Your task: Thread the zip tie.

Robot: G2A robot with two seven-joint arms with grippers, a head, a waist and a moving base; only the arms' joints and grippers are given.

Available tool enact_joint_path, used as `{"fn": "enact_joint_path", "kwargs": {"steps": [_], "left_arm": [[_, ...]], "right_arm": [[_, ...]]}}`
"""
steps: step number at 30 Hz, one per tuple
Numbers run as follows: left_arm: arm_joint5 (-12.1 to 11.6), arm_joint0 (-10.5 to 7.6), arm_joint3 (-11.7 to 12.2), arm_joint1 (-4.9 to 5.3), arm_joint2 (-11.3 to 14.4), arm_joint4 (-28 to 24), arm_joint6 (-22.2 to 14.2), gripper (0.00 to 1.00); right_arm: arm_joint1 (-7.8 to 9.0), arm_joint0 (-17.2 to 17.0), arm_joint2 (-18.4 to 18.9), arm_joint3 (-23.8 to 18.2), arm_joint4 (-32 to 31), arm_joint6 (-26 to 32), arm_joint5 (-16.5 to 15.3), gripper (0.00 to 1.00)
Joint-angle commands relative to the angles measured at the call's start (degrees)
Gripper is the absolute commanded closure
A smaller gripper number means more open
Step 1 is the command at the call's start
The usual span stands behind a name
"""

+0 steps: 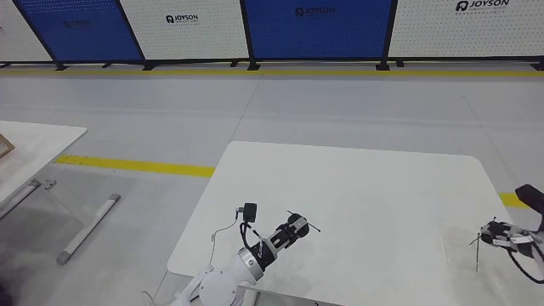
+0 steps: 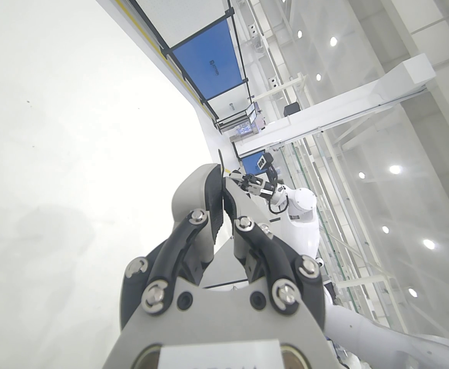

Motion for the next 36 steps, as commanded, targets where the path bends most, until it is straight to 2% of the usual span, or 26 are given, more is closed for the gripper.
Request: {"fn": "enact_joint_path", "kwargs": {"steps": [1,4,7,24,27,32,34,36], "left_arm": [[0.0,0.00,0.0,0.00,0.0,0.0,0.0,1.00],[0.0,0.00,0.0,0.00,0.0,0.0,0.0,1.00],[0.0,0.00,0.0,0.00,0.0,0.0,0.0,1.00],[0.0,0.00,0.0,0.00,0.0,0.0,0.0,1.00],[0.0,0.00,0.0,0.00,0.0,0.0,0.0,1.00],[0.0,0.00,0.0,0.00,0.0,0.0,0.0,1.00],[0.0,0.00,0.0,0.00,0.0,0.0,0.0,1.00],[0.0,0.00,0.0,0.00,0.0,0.0,0.0,1.00]], "right_arm": [[-0.13,-2.4,2.3,-2.1,2.6,-2.4,0.0,1.00],[-0.22,-5.9,4.6,-6.2,5.8,-3.9,-1.5,1.00],[-0.04,-9.0,4.9,-9.9,3.8,-3.6,-2.3,1.00],[-0.03,-9.1,4.9,-10.0,3.8,-3.4,-2.5,1.00],[-0.29,-10.0,5.8,-11.4,5.5,-7.6,-4.0,1.00],[-1.02,-15.3,8.6,-19.6,9.2,-16.6,-3.3,1.00],[-1.40,-17.5,7.8,-23.8,8.9,-20.1,-1.4,1.00],[-1.82,-18.0,4.9,-26.4,6.6,-23.8,0.0,1.00]]}}
